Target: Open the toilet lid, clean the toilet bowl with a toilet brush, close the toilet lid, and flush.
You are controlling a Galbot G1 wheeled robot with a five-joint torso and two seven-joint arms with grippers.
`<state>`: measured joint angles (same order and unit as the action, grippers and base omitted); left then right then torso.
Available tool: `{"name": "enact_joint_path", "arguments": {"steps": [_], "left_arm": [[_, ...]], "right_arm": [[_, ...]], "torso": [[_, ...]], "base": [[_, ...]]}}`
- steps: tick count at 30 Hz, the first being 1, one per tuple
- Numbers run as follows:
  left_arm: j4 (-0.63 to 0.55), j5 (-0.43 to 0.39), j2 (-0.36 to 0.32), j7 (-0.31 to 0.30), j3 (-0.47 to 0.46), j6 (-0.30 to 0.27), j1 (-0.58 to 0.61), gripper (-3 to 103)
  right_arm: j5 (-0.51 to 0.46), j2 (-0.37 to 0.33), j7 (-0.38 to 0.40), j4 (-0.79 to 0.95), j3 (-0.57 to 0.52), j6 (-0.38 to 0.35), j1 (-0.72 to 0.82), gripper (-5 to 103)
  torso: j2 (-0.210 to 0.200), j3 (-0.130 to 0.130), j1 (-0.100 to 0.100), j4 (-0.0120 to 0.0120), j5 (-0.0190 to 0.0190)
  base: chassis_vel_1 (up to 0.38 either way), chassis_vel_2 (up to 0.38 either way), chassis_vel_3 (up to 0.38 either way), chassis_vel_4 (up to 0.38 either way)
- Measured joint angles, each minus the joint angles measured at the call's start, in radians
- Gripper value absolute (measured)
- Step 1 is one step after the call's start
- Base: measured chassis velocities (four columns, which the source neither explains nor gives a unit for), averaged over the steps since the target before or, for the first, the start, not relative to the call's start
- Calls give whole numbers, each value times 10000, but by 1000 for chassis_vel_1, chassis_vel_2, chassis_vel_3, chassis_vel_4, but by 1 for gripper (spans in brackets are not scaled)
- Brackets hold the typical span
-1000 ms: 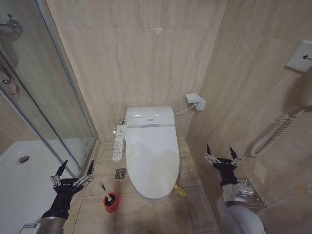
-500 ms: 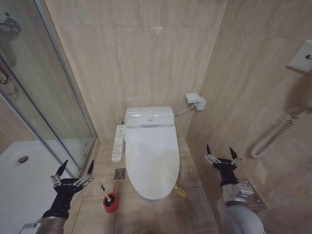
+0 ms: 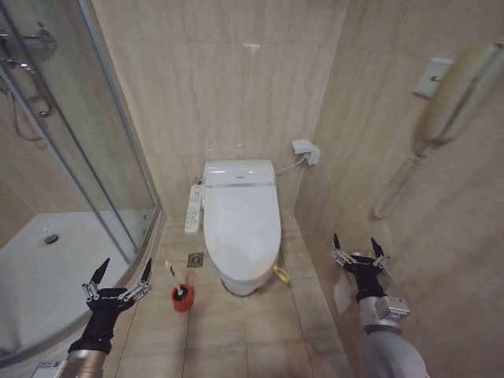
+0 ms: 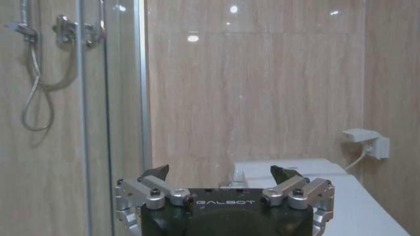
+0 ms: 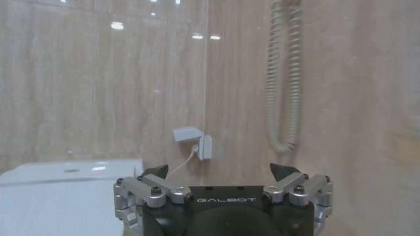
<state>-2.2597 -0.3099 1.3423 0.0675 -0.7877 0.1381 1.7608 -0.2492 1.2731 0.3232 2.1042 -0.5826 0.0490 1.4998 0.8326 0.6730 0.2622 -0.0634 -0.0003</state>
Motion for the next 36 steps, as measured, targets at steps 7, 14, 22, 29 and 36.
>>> {"name": "enact_joint_path", "arguments": {"steps": [7, 14, 22, 29, 36], "left_arm": [[-1, 0, 0, 0, 0, 0, 5, 100], [-1, 0, 0, 0, 0, 0, -2, 100], [0, 0, -1, 0, 0, 0, -2, 100], [0, 0, 0, 0, 0, 0, -1, 100], [0, 0, 0, 0, 0, 0, 2, 100]], "right_arm": [[0, 0, 1, 0, -1, 0, 4, 100], [0, 0, 1, 0, -1, 0, 0, 100], [0, 0, 0, 0, -1, 0, -4, 100], [0, 0, 0, 0, -1, 0, 0, 100], [0, 0, 0, 0, -1, 0, 3, 100]], "torso": [[8, -6, -13, -3, 7], [0, 3, 6, -2, 2], [-3, 4, 10, 0, 3], [-2, 1, 3, -3, 1], [2, -2, -6, -1, 2]], "base": [[280, -262, -267, 263], [42, -25, -44, 33], [-53, 58, 59, -42], [49, -52, -66, 52], [84, -95, -76, 84]]}}
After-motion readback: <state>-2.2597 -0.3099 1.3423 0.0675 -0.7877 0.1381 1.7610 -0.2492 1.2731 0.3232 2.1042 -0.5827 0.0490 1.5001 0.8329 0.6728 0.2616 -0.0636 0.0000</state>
